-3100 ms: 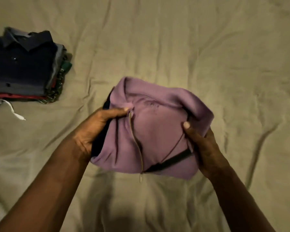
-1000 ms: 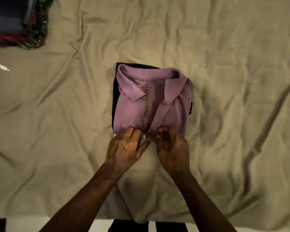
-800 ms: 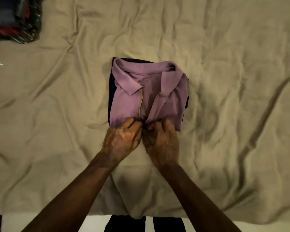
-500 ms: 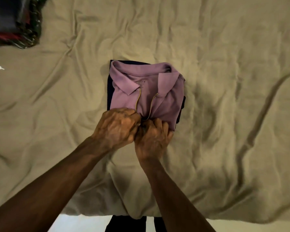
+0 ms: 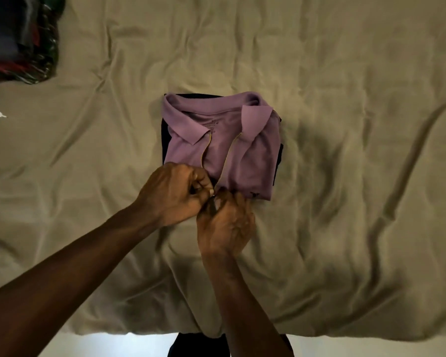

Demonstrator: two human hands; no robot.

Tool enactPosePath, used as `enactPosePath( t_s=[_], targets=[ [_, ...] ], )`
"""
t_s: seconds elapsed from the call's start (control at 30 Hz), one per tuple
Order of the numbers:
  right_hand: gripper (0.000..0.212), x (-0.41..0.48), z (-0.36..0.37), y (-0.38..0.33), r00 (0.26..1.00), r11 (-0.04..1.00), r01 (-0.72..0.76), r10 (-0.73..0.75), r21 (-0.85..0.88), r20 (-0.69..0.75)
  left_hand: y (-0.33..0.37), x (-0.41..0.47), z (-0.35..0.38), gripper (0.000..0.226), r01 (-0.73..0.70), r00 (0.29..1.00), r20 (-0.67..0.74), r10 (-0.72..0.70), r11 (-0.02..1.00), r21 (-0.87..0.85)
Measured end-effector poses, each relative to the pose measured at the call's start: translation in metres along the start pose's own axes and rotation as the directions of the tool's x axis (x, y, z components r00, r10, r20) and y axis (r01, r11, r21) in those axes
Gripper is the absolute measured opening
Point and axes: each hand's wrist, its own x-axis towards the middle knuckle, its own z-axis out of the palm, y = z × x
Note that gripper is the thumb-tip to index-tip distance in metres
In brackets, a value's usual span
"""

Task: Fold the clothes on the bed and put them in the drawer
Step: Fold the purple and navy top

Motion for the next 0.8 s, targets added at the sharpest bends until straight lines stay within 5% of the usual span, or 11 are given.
enactPosePath(
  t_s=[0.07,0.23,0.43,0.53,0.6,0.7,0.8],
  targets=[
    [0.03,0.005,0.002,-0.003,0.999,0.999,0.022,-0.021,0.04,-0.025,0.002,-0.003,-0.002,0.017,-0.03,1.0,0.006,0.03,0.999,-0.01],
    [0.022,0.005,0.012,-0.004,1.0,0.996,0.018,-0.018,0.093,0.003,0.008,0.01,-0.018,0.016,-0.297,0.918,-0.136,0.371,0.875,0.382],
    [0.029,0.016,0.014,-0.005,0.995,0.999,0.031,-0.034,0.036,0.096,0.012,0.062,-0.048,0.024,-0.263,0.907,-0.234,0.349,0.906,0.33],
    [0.045,0.025,-0.009,-0.01,0.997,0.997,0.069,-0.07,-0.03,-0.028,0.005,0.06,-0.04,0.028,-0.024,0.911,-0.412,0.007,0.999,-0.035],
    [0.04,0.034,-0.033,-0.006,0.985,0.992,0.053,-0.033,0.117,-0.169,-0.004,0.054,-0.034,0.03,0.201,0.774,-0.541,-0.329,0.938,-0.283],
    [0.042,0.075,-0.056,0.006,0.949,0.954,-0.082,0.163,0.288,-0.271,-0.015,0.046,-0.021,0.036,0.555,0.578,-0.423,-0.698,0.716,-0.422],
    [0.052,0.127,-0.049,0.012,0.953,0.942,-0.26,0.286,0.212,-0.099,-0.013,0.056,-0.004,0.047,0.645,0.592,-0.306,-0.746,0.666,-0.376]
  ],
)
